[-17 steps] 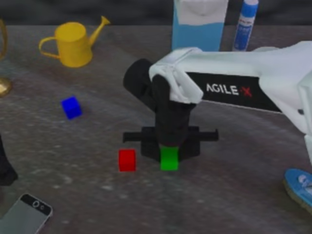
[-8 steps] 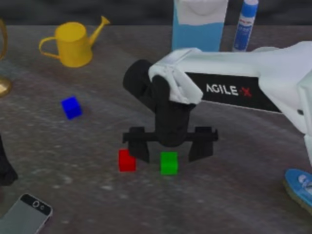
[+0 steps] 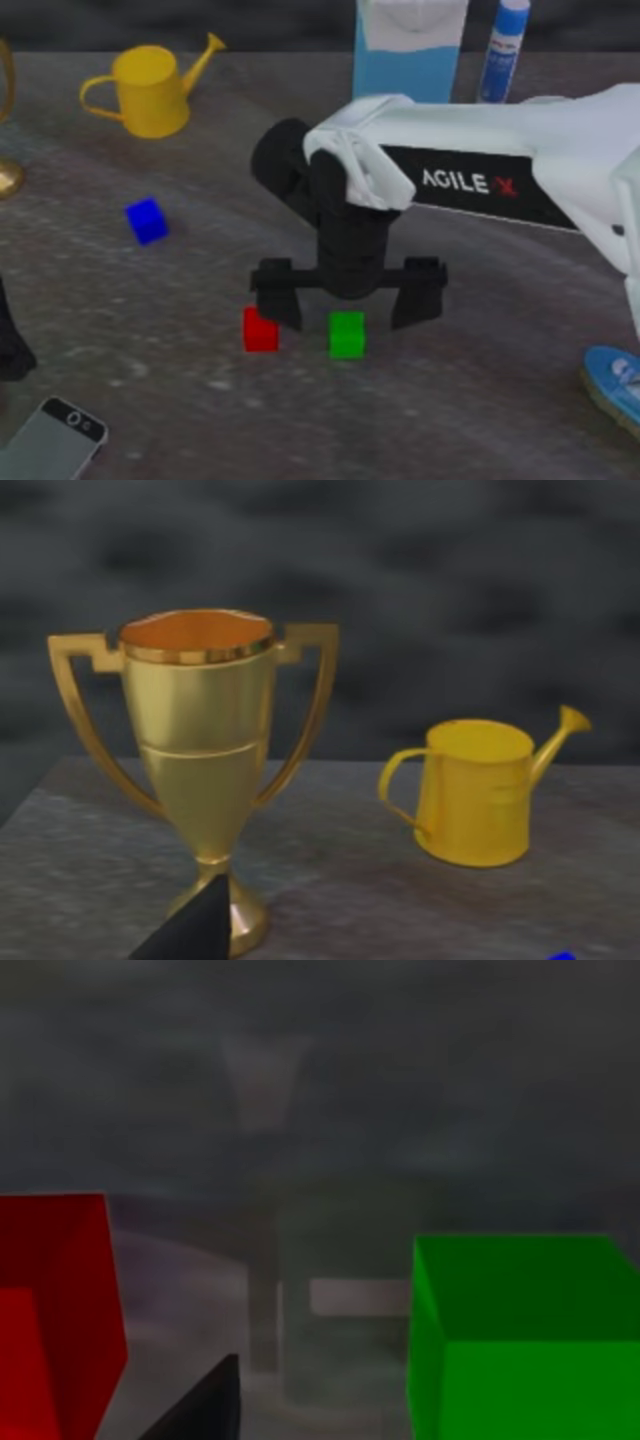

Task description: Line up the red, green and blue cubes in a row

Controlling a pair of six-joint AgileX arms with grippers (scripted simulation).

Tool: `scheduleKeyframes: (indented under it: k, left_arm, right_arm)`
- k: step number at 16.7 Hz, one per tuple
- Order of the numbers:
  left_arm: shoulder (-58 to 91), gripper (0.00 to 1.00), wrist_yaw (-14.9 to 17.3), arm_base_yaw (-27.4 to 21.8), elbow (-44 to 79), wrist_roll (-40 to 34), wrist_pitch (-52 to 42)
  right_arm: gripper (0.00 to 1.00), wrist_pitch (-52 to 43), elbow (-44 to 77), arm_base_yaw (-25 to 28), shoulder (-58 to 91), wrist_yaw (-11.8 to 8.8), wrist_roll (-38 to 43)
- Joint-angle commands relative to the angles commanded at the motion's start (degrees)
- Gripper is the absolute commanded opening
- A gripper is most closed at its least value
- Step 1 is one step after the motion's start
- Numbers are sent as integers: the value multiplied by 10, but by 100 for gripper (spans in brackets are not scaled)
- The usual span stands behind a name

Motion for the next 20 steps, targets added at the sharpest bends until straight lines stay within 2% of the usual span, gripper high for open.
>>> scheduleKeyframes:
  k: [7,13,17,20]
  left_arm:
    - [0,100,0,0,0,0,0]
    - [6,100,2,-2,5,4,-5]
    - [86,100,27,-21,80,52,-73]
    - [213,100,53,-41,185,117,-164]
  right_arm:
    - [100,-120,81,4,-37,0,1]
    - [100,-120,78,-1,-43,2,-3]
    - [100,-84,21,-26,-114,23,-39]
    - [100,-32,-64,-65,-226,47,-85]
